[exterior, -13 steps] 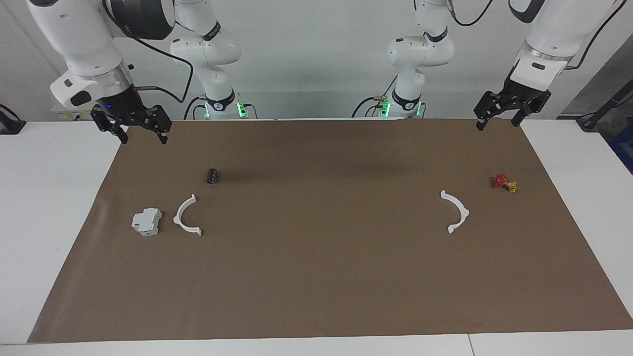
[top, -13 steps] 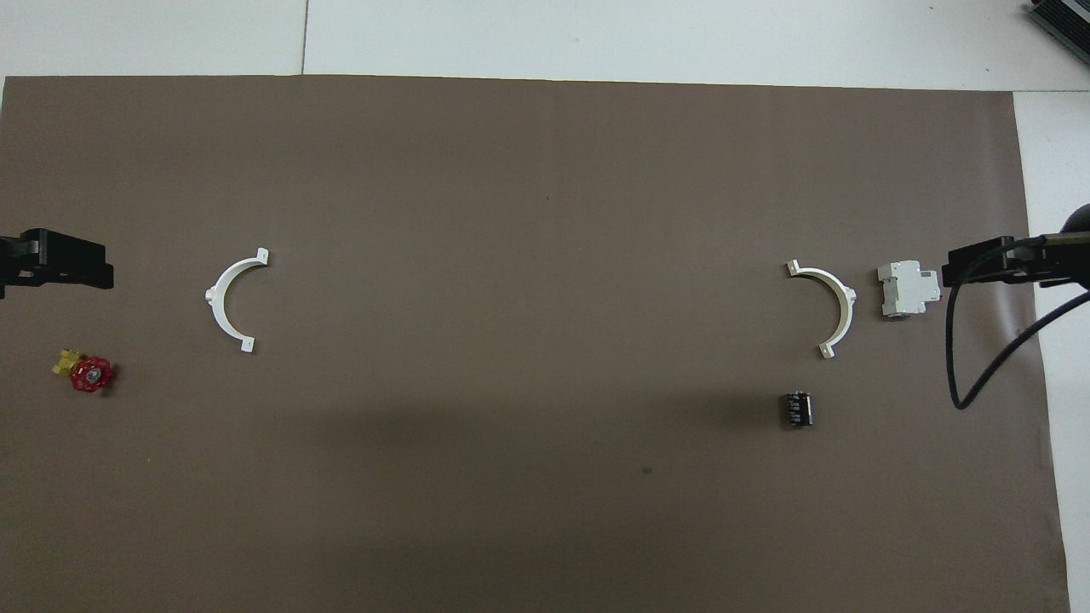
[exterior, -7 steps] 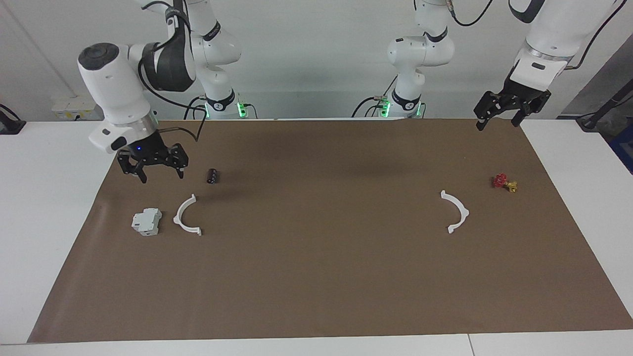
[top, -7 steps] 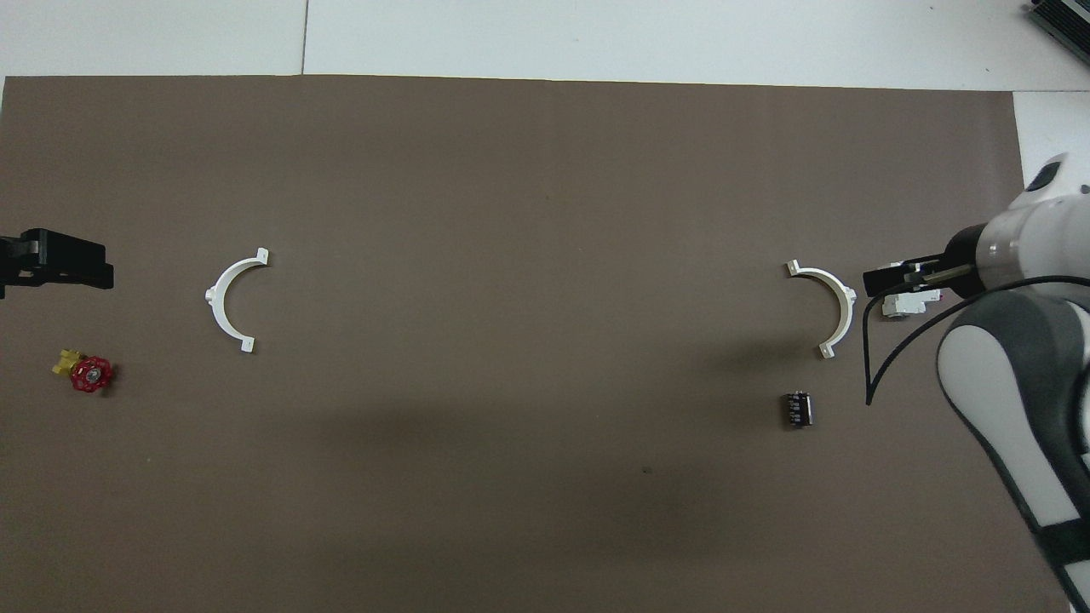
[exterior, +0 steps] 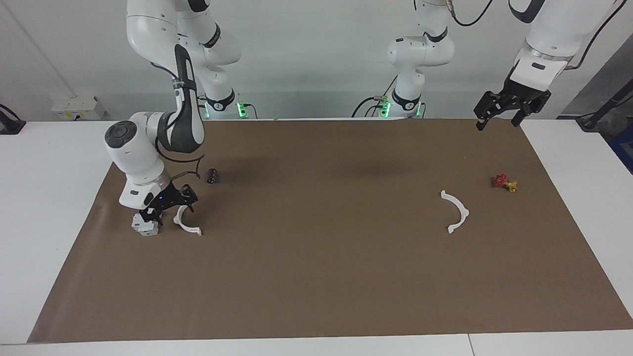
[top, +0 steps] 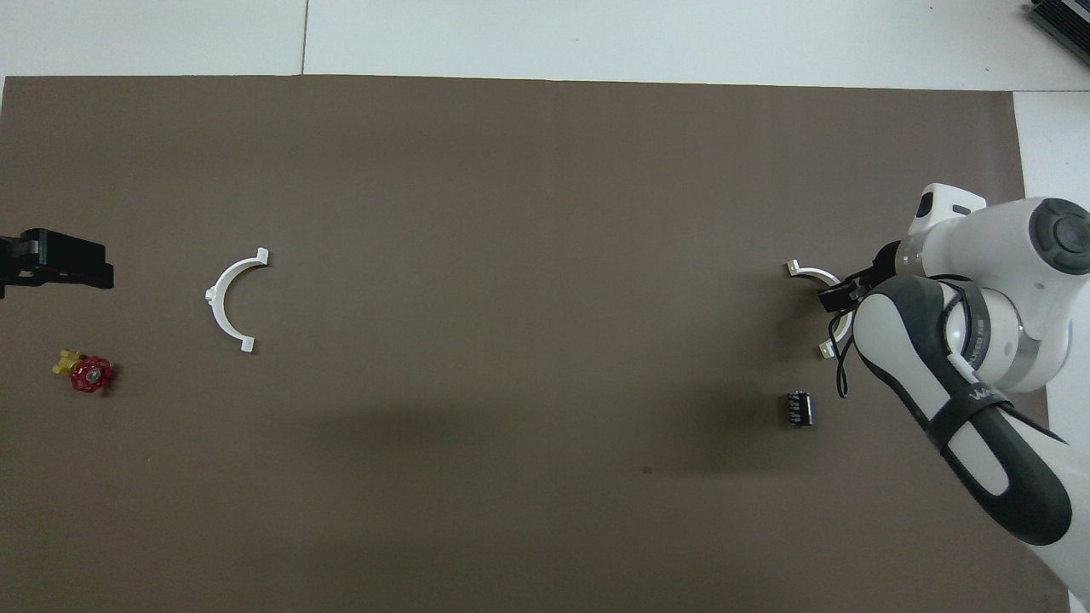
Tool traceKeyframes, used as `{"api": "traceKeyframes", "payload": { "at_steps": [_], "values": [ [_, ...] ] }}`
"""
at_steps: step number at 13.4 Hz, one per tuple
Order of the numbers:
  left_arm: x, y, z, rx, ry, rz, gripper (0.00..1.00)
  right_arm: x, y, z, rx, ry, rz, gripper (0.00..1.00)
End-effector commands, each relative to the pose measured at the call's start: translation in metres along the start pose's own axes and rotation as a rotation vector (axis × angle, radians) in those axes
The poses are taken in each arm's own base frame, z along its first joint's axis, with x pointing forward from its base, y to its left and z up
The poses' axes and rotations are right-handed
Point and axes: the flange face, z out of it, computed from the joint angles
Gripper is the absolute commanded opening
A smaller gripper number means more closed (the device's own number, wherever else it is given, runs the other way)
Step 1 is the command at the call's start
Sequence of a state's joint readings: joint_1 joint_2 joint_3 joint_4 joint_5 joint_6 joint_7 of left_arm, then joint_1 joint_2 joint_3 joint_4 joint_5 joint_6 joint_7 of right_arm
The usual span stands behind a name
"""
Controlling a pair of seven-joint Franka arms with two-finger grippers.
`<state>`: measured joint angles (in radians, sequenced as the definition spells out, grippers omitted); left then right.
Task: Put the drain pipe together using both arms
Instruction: 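Grasp the white clamp half with the right gripper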
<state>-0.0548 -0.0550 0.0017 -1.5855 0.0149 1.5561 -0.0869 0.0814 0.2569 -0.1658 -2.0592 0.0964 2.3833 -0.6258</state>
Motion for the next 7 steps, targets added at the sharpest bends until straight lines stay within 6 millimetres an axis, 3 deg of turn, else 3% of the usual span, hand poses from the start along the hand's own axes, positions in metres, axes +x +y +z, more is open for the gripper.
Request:
{"api": "traceKeyframes", "payload": {
  "at_steps": [1,6,7],
  "values": [
    [-0.005,-0.005,-0.001,0.018,0.008,-0.002,1.00,-0.015,-0.002,0.005,0.014,0.010,-0.014,0.95],
    [-0.005,-0.005,-0.002,0.018,0.010,0.000,1.00,-0.019,0.003,0.031,0.000,0.007,-0.041,0.70],
    [-0.005,-0.005,-0.002,0.018,0.010,-0.002,1.00,-0.018,0.004,0.033,-0.003,0.009,-0.041,0.39]
  ]
}}
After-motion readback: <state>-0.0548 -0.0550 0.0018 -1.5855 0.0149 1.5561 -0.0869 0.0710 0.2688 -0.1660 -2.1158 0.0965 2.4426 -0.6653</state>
